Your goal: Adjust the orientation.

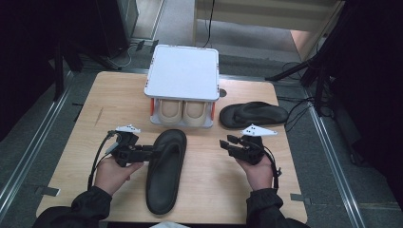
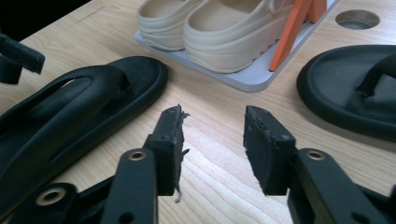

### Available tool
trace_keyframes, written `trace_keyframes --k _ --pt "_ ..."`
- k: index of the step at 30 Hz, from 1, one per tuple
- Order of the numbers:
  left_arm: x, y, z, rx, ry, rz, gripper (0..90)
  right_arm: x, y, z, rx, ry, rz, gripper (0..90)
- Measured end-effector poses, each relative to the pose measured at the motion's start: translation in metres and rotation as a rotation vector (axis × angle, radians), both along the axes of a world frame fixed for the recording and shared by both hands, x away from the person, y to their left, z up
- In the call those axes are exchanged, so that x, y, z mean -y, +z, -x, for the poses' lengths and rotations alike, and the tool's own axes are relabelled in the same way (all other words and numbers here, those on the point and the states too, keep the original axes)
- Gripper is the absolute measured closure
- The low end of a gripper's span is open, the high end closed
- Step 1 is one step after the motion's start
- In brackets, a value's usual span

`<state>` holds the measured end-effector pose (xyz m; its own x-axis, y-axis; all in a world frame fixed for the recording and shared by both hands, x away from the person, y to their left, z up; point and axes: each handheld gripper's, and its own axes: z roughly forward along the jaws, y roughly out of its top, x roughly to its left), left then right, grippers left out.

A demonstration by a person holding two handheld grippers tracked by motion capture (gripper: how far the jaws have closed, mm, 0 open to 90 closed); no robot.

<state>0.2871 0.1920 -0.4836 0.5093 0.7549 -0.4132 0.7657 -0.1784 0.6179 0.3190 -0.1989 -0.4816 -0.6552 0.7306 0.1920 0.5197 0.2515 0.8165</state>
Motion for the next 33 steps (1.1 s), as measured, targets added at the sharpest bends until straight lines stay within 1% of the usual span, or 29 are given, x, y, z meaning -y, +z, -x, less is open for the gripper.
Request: trace_keyframes --k 2,5,7,8,10,11,13,15,18,23,24,25,27,29,32,33 --pt "-0.005 0.001 -0.002 0.006 0.010 -0.011 51.2 0.003 0.001 -0.001 -0.006 0.001 0.003 65.1" --pt "-0.013 0.001 -0.006 -0.004 0.024 -0.004 48.4 0.008 0.001 -0.005 -0.027 -0.009 -0.009 73.4" --pt "-0.017 0.001 -0.007 -0.002 0.024 0.001 48.4 0.012 0.001 -0.008 -0.035 -0.015 -0.013 77.3" --pt "-0.017 0.002 -0.007 0.000 0.027 0.001 48.2 0.014 0.001 -0.009 -0.038 -0.018 -0.013 80.6" --pt "-0.018 0.001 -0.009 0.009 0.017 -0.005 47.3 0.017 0.001 -0.011 -0.042 -0.024 -0.005 84.4" --pt "-0.018 0.000 -0.009 0.013 0.009 -0.017 46.7 0.018 0.001 -0.012 -0.044 -0.029 0.002 85.4" --pt "-0.017 -0.001 -0.011 0.011 -0.002 -0.025 46.4 0.021 0.000 -0.014 -0.044 -0.034 0.016 88.1" --pt "-0.017 -0.001 -0.011 0.017 0.004 -0.032 45.7 0.022 -0.001 -0.015 -0.043 -0.038 0.020 89.3" --pt "-0.019 -0.001 -0.012 0.024 0.002 -0.037 44.4 0.026 -0.001 -0.018 -0.054 -0.044 0.019 90.0" --pt "-0.025 0.000 -0.012 0.031 0.011 -0.036 43.5 0.035 0.000 -0.025 -0.057 -0.054 0.027 90.0" --pt "-0.026 0.000 -0.012 0.031 0.011 -0.036 43.2 0.037 0.001 -0.026 -0.058 -0.059 0.020 90.0" --pt "-0.027 0.000 -0.011 0.026 0.009 -0.038 42.9 0.041 0.002 -0.028 -0.055 -0.066 0.020 90.0" --pt "-0.028 0.000 -0.010 0.032 0.012 -0.042 42.8 0.047 0.003 -0.032 -0.054 -0.085 0.024 90.0" --pt "-0.029 -0.001 -0.009 0.032 0.013 -0.036 42.7 0.056 0.003 -0.040 -0.053 -0.103 0.027 90.0" --pt "-0.030 -0.001 -0.008 0.039 0.012 -0.038 42.8 0.068 0.000 -0.051 -0.058 -0.131 0.050 90.0" --pt "-0.030 -0.001 -0.008 0.038 0.016 -0.039 42.7 0.071 0.000 -0.054 -0.063 -0.139 0.048 90.0"
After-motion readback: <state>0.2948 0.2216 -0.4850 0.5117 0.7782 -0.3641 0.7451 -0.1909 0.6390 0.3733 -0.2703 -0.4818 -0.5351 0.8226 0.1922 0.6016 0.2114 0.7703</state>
